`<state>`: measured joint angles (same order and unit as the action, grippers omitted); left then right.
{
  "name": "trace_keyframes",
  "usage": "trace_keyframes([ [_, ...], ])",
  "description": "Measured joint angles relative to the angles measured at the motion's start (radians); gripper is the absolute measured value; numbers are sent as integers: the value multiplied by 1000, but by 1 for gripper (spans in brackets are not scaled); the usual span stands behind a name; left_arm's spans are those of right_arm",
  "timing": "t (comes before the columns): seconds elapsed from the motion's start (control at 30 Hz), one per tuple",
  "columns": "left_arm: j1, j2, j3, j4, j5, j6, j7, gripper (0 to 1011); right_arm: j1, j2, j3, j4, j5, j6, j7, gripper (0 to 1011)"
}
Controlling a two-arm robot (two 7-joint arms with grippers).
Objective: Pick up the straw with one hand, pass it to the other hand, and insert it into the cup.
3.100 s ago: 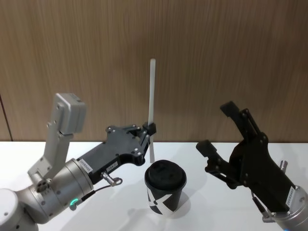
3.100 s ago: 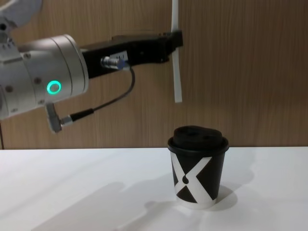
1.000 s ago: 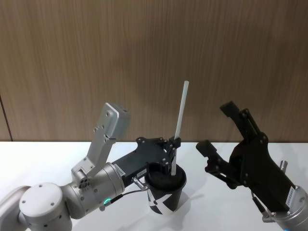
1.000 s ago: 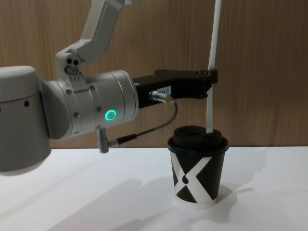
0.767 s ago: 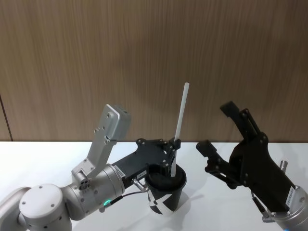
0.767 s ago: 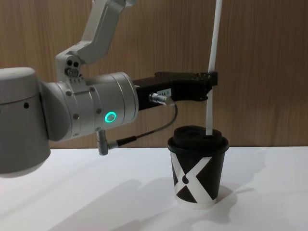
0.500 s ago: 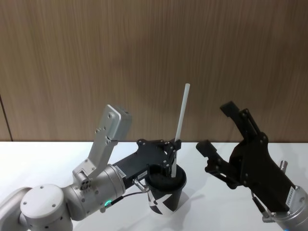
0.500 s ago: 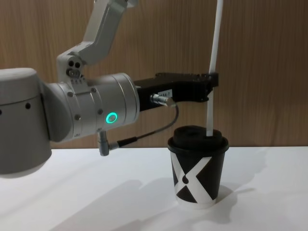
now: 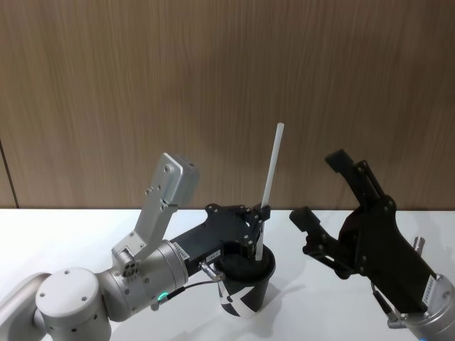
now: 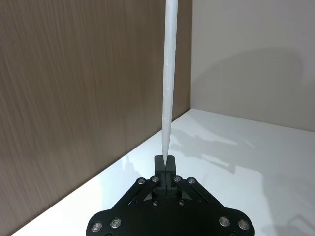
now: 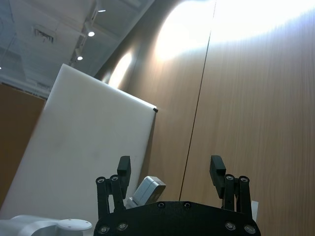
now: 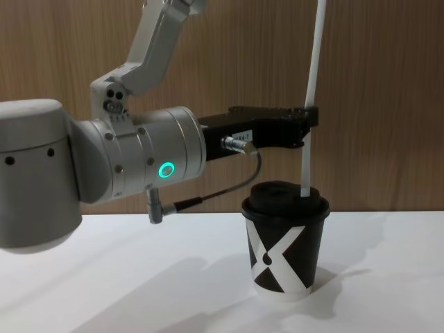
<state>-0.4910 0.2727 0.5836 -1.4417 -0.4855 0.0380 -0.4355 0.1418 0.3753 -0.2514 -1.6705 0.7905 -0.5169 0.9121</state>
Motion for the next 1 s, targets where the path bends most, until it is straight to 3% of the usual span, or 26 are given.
trace_keyframes([
  [1.0, 11, -10, -21, 3, 16, 7, -26, 2, 0, 0, 0, 0, 0, 0, 0, 1001],
])
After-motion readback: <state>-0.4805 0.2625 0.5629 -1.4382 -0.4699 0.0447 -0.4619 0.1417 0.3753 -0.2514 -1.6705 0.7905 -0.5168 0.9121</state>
